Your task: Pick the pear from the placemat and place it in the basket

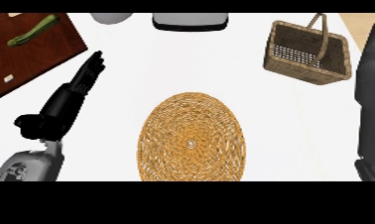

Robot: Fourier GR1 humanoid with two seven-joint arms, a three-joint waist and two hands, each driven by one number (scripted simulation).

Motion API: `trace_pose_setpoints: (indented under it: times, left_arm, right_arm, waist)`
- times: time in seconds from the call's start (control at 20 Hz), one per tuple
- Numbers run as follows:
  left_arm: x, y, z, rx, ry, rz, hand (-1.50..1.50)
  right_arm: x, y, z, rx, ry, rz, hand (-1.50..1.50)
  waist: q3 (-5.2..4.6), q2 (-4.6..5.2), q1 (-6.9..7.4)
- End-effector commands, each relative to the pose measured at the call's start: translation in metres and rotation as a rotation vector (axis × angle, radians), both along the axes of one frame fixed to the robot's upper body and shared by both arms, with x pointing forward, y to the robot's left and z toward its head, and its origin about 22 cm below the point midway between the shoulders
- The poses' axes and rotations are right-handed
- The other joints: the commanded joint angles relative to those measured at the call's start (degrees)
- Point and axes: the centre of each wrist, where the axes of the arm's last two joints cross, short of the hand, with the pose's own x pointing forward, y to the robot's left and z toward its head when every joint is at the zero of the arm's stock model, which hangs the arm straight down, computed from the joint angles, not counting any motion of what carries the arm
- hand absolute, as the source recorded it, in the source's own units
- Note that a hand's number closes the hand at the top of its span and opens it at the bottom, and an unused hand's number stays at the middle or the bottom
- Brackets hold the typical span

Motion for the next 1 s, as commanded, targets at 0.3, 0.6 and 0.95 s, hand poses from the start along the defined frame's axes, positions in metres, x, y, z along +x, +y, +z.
trace_pose_setpoints:
  times: [0.3, 0.6, 0.95]
  left_arm:
    - [0.001, -0.003, -0.003, 0.004, -0.020, -0.011, 0.00]
    - [0.005, -0.004, -0.004, -0.014, 0.008, -0.012, 0.00]
    - [0.006, -0.005, -0.003, -0.006, -0.007, 0.013, 0.00]
  right_arm:
    - [0.056, -0.060, 0.009, 0.067, 0.062, -0.162, 1.50]
    - [0.085, -0.117, -0.020, 0.068, 0.092, -0.150, 1.50]
    - [0.076, -0.144, -0.056, 0.018, 0.025, -0.179, 1.50]
  waist:
    - [0.02, 0.09, 0.10]
    - [0.05, 0.27, 0.49]
    - [0.05, 0.04, -0.15]
